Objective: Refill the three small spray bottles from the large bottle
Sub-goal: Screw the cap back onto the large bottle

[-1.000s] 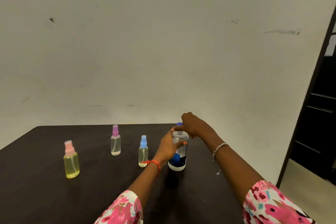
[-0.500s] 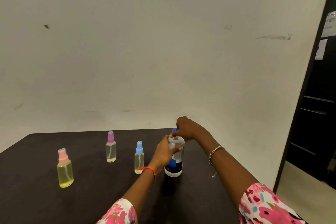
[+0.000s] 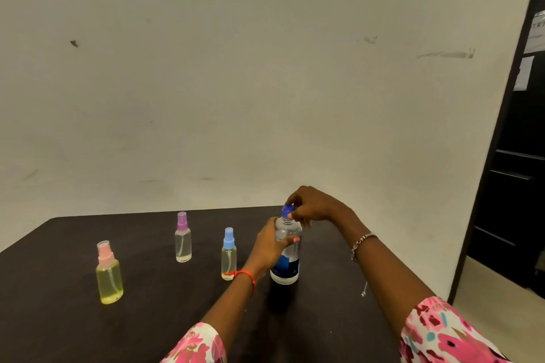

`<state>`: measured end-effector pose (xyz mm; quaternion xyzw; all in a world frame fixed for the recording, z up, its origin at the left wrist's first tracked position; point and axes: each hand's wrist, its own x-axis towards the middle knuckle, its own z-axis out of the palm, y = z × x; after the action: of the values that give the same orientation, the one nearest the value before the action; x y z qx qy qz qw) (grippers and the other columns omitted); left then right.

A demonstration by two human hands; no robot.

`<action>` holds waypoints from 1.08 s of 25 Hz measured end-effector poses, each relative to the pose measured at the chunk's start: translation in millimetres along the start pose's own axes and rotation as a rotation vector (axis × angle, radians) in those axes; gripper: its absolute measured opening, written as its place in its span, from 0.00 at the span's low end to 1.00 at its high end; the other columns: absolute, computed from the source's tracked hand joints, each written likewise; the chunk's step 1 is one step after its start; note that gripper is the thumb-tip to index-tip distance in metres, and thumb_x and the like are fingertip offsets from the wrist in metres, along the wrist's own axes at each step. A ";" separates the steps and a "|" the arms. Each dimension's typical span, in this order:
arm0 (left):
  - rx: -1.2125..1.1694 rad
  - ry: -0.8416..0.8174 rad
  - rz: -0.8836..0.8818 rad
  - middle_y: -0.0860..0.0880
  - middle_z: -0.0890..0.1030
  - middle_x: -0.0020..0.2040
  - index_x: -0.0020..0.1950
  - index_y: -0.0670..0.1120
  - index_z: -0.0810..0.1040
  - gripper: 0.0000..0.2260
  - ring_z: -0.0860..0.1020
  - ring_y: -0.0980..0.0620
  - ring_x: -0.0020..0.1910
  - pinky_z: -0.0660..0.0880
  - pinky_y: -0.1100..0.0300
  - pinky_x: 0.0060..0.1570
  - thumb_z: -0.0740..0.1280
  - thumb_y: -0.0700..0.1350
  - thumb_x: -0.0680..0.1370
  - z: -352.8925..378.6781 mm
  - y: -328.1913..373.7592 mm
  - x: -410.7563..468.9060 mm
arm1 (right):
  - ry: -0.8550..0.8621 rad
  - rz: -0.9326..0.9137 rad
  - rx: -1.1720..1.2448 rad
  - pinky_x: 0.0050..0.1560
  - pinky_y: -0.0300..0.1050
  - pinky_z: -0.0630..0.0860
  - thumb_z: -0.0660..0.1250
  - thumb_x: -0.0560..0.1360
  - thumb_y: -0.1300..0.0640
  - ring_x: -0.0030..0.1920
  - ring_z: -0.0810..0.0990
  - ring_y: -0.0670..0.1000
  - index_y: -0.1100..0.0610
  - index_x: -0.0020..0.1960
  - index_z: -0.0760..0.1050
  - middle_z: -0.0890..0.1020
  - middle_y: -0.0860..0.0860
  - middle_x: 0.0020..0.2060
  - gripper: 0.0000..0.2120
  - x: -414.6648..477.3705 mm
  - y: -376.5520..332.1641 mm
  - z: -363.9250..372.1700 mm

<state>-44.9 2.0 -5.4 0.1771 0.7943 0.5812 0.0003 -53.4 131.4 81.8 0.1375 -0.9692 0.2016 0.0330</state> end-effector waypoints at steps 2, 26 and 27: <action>-0.002 0.002 0.006 0.44 0.73 0.64 0.65 0.44 0.66 0.22 0.71 0.52 0.58 0.68 0.61 0.56 0.68 0.43 0.73 0.3 -1.1 0.1 | 0.036 -0.012 -0.002 0.34 0.36 0.72 0.68 0.71 0.59 0.31 0.76 0.49 0.68 0.49 0.77 0.80 0.61 0.37 0.12 0.3 0.0 3.4; -0.049 -0.003 0.004 0.44 0.73 0.64 0.65 0.44 0.65 0.22 0.72 0.48 0.62 0.68 0.59 0.59 0.68 0.42 0.74 0.5 -1.8 -0.2 | 0.183 -0.039 0.143 0.33 0.33 0.70 0.70 0.71 0.54 0.29 0.74 0.44 0.67 0.42 0.80 0.81 0.62 0.36 0.14 9.6 6.0 10.8; -0.046 -0.005 0.004 0.44 0.73 0.64 0.65 0.44 0.65 0.22 0.72 0.48 0.62 0.68 0.59 0.59 0.68 0.42 0.74 0.8 -1.7 -0.4 | 0.161 -0.044 0.143 0.34 0.34 0.70 0.70 0.71 0.55 0.30 0.74 0.44 0.67 0.43 0.80 0.83 0.63 0.38 0.14 8.7 5.7 9.7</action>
<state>-44.8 2.1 -7.3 0.1802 0.7804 0.5987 0.0050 -63.5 130.4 71.8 0.1442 -0.9433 0.2797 0.1053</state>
